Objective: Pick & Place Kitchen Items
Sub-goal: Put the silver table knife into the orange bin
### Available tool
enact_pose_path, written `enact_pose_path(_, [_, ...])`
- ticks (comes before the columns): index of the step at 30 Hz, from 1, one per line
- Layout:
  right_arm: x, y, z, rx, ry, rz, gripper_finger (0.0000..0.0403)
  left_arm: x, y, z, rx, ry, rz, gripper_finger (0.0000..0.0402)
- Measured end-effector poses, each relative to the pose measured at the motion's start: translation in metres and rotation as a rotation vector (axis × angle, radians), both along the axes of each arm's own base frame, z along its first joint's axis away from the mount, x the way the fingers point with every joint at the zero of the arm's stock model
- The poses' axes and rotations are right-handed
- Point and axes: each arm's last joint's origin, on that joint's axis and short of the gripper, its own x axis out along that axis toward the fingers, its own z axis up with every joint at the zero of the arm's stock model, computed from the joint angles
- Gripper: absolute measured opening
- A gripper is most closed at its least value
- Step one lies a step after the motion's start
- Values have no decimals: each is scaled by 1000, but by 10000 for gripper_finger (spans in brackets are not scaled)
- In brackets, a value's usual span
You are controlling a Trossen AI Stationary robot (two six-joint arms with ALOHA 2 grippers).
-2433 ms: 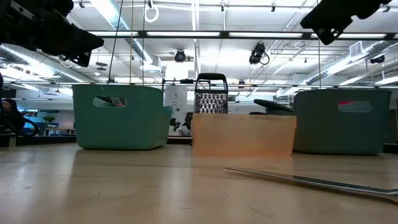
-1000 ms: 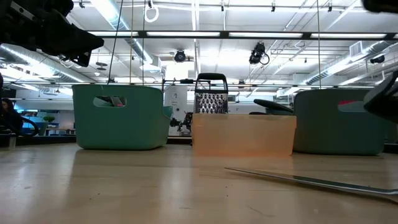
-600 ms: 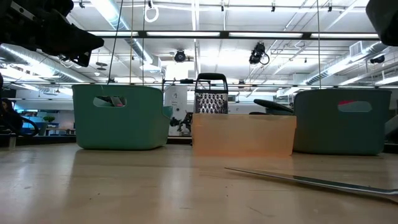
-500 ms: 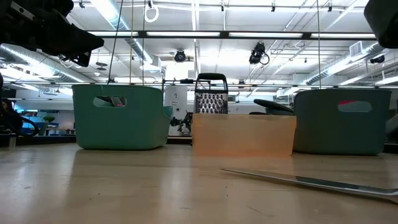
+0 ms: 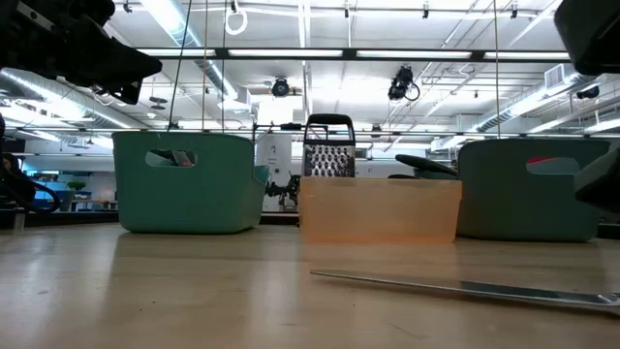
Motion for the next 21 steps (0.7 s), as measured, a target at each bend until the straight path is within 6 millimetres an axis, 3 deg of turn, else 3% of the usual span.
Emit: enact_pose_path(21, [20, -33, -1, -157, -58, -114, 6, 0, 0, 0, 10, 0, -1, 20])
